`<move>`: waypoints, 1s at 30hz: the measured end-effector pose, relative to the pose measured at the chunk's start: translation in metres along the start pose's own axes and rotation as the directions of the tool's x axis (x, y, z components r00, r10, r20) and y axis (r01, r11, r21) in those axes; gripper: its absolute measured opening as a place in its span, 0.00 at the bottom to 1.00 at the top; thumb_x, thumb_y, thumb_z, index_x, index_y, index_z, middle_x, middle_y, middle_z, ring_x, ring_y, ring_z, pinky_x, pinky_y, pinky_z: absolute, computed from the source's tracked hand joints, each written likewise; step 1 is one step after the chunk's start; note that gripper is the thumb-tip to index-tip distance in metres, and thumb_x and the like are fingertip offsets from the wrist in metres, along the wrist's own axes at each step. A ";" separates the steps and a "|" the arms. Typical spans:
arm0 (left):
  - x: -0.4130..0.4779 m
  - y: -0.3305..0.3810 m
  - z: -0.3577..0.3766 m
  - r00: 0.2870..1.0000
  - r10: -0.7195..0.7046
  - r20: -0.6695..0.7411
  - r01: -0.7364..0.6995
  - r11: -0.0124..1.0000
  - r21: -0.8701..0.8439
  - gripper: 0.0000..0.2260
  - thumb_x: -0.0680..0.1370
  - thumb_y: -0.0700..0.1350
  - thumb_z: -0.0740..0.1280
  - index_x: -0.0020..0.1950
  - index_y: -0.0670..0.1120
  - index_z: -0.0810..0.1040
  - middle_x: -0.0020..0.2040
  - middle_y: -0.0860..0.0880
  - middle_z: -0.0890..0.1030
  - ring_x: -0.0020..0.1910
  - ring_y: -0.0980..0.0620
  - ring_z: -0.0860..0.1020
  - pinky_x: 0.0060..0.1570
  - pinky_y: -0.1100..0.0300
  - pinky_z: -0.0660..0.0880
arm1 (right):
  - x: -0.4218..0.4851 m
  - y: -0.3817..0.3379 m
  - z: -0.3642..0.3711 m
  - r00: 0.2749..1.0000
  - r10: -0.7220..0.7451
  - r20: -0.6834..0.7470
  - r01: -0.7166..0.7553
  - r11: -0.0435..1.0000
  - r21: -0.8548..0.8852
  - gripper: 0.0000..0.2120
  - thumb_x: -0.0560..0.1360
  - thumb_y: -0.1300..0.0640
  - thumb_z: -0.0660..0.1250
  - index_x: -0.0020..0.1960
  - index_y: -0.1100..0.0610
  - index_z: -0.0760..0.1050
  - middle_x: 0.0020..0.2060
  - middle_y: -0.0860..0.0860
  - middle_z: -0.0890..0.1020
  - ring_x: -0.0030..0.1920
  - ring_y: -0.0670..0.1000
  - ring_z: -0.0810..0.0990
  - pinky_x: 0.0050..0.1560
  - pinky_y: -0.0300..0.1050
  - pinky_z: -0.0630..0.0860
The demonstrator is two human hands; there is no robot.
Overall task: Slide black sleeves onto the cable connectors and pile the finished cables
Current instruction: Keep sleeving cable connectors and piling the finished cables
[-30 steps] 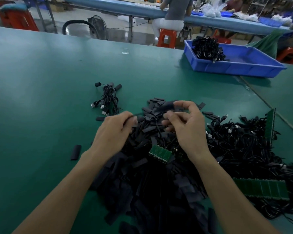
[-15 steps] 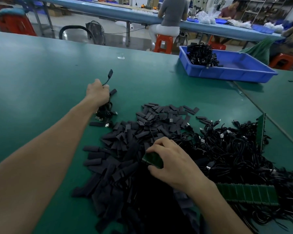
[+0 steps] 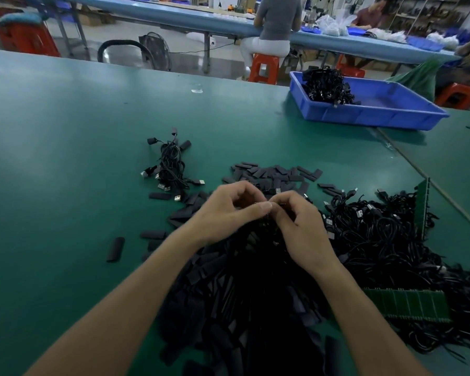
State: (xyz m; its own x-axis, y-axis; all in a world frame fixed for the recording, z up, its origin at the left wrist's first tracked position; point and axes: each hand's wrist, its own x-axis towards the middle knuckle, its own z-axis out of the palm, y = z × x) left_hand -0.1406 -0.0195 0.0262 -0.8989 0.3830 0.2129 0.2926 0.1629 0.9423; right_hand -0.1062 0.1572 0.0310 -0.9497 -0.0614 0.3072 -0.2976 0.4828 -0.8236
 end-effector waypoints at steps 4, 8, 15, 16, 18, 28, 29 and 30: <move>-0.005 -0.013 0.015 0.996 -0.085 -0.040 0.077 0.983 -0.165 0.07 0.74 0.47 0.75 0.43 0.49 0.77 0.34 0.55 0.77 0.33 0.59 0.71 0.37 0.67 0.69 | 0.003 0.005 0.000 0.995 0.100 0.000 -0.099 0.985 0.143 0.07 0.82 0.55 0.65 0.46 0.48 0.78 0.38 0.36 0.82 0.40 0.36 0.78 0.42 0.30 0.73; -0.012 -0.017 0.024 0.978 -0.182 -0.105 0.132 0.920 -0.369 0.08 0.70 0.50 0.77 0.36 0.53 0.79 0.35 0.51 0.76 0.35 0.53 0.70 0.37 0.65 0.69 | 0.003 0.009 -0.001 0.980 0.164 0.117 -0.189 0.950 0.247 0.09 0.83 0.53 0.63 0.47 0.51 0.79 0.37 0.40 0.83 0.39 0.38 0.80 0.40 0.32 0.75; -0.012 -0.016 0.025 0.967 -0.253 -0.012 0.212 0.835 -0.508 0.12 0.67 0.51 0.77 0.43 0.45 0.81 0.41 0.44 0.77 0.39 0.52 0.75 0.42 0.63 0.76 | 0.009 0.008 0.001 0.971 0.185 0.154 -0.223 0.931 0.288 0.12 0.83 0.55 0.62 0.44 0.56 0.79 0.32 0.43 0.82 0.34 0.40 0.80 0.35 0.34 0.75; -0.012 -0.016 0.025 0.966 -0.259 0.000 0.224 0.833 -0.507 0.13 0.68 0.51 0.76 0.44 0.43 0.81 0.42 0.42 0.77 0.40 0.50 0.75 0.42 0.62 0.76 | 0.009 0.008 0.001 0.969 0.190 0.157 -0.229 0.930 0.286 0.12 0.83 0.56 0.62 0.44 0.56 0.79 0.31 0.44 0.82 0.33 0.41 0.79 0.34 0.34 0.75; -0.013 -0.015 0.024 0.966 -0.259 0.003 0.230 0.851 -0.473 0.15 0.69 0.51 0.76 0.46 0.42 0.80 0.42 0.43 0.76 0.41 0.47 0.73 0.42 0.61 0.74 | 0.009 0.010 0.003 0.968 0.200 0.150 -0.235 0.932 0.274 0.11 0.83 0.55 0.62 0.44 0.55 0.79 0.32 0.44 0.82 0.34 0.41 0.79 0.36 0.35 0.75; -0.021 -0.018 0.009 0.961 -0.080 -0.264 0.105 0.991 0.080 0.08 0.69 0.49 0.81 0.40 0.53 0.82 0.34 0.54 0.84 0.33 0.59 0.81 0.38 0.67 0.76 | 0.006 0.020 0.017 0.966 0.235 -0.106 -0.220 0.966 0.139 0.08 0.82 0.49 0.63 0.46 0.48 0.77 0.40 0.46 0.81 0.41 0.42 0.78 0.46 0.41 0.75; -0.023 -0.019 0.008 0.959 -0.067 -0.274 0.098 0.990 0.101 0.08 0.69 0.48 0.81 0.40 0.53 0.82 0.34 0.54 0.84 0.33 0.59 0.81 0.37 0.68 0.76 | 0.007 0.020 0.017 0.954 0.257 -0.157 -0.233 0.960 0.158 0.08 0.82 0.48 0.63 0.47 0.47 0.77 0.40 0.46 0.81 0.41 0.42 0.78 0.46 0.42 0.75; -0.026 -0.020 0.007 0.960 -0.056 -0.274 0.094 0.988 0.125 0.08 0.69 0.47 0.81 0.40 0.53 0.82 0.34 0.55 0.84 0.32 0.60 0.81 0.37 0.68 0.75 | 0.008 0.021 0.015 0.942 0.272 -0.196 -0.238 0.955 0.178 0.08 0.82 0.47 0.63 0.47 0.47 0.77 0.40 0.47 0.81 0.40 0.42 0.78 0.46 0.42 0.76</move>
State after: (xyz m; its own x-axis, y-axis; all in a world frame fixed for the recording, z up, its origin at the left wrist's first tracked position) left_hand -0.1208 -0.0262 0.0001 -0.9688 0.1093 0.2224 0.2458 0.3106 0.9182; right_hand -0.1212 0.1537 0.0091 -0.9565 0.2444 0.1593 -0.0753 0.3205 -0.9442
